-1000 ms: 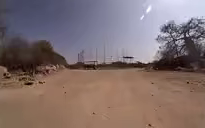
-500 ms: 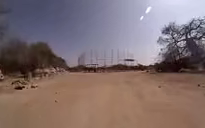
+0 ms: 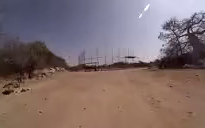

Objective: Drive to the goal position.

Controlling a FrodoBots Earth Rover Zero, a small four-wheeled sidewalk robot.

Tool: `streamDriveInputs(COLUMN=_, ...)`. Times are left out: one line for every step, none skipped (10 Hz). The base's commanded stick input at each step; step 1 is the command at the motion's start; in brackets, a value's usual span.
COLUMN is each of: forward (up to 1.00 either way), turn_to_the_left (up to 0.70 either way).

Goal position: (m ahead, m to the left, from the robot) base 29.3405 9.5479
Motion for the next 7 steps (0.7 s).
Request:
streamDriveInputs(forward=1.0, turn_to_the_left=0.02)
streamDriveInputs(forward=1.0, turn_to_the_left=0.02)
streamDriveInputs(forward=1.0, turn_to_the_left=0.2)
streamDriveInputs(forward=1.0, turn_to_the_left=0.32)
streamDriveInputs(forward=1.0, turn_to_the_left=0.38)
streamDriveInputs(forward=1.0, turn_to_the_left=0.37)
streamDriveInputs(forward=1.0, turn_to_the_left=0.36)
